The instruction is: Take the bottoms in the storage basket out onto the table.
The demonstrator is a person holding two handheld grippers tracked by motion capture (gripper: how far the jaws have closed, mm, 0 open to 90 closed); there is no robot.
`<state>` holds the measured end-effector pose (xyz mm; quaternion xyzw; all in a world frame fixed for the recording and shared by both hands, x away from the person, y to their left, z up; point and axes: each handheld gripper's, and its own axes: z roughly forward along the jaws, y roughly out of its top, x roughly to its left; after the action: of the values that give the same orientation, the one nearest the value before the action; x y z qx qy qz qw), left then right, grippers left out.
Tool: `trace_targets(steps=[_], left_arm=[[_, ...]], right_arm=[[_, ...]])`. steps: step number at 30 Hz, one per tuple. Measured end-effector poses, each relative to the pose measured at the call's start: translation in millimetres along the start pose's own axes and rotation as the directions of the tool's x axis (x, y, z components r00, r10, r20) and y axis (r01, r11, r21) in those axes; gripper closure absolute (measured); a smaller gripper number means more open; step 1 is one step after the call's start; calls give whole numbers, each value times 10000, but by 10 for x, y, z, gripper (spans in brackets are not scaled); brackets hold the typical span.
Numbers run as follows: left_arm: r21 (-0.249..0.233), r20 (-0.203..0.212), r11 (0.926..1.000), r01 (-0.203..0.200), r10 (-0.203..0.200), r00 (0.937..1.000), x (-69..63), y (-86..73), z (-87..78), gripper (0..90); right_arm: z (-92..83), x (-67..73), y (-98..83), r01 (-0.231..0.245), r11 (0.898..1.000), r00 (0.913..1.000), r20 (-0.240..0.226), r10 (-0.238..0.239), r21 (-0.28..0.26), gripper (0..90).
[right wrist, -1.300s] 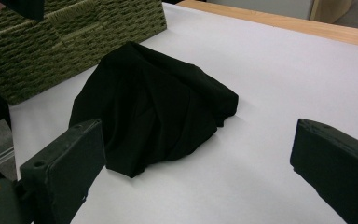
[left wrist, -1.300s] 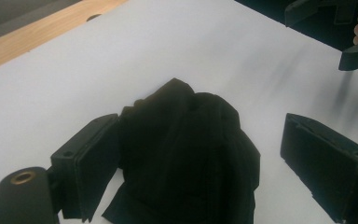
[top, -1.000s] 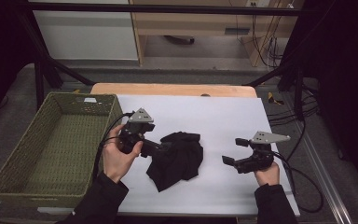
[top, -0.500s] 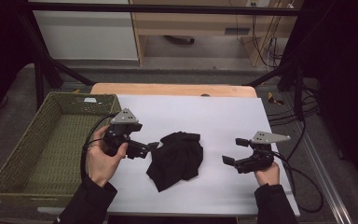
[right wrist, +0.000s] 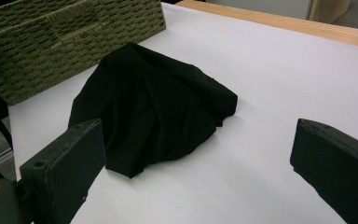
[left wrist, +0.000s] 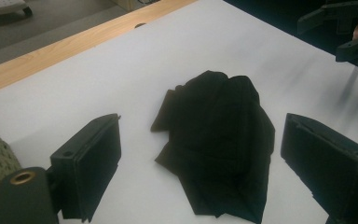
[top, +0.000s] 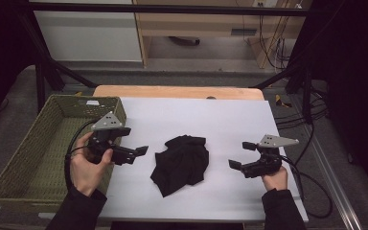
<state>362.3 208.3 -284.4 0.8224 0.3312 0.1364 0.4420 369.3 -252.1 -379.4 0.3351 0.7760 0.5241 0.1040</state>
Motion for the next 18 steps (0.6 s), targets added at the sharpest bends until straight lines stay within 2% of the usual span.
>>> trace_targets(steps=[7,12,18], left_arm=[[-134,-176,9997,205,-207,9996,140,-162,-86,122],[-153,-182,9992,371,-374,9991,229,-288,-138,122],[-82,-403,9990,444,-447,9982,333,-447,-168,122]], right_arm=[[1,0,0,-17,10000,10000,11,17,1,38],[-3,0,1,-14,10000,10000,8,14,-6,38],[3,0,-2,-7,10000,10000,16,7,33,38]])
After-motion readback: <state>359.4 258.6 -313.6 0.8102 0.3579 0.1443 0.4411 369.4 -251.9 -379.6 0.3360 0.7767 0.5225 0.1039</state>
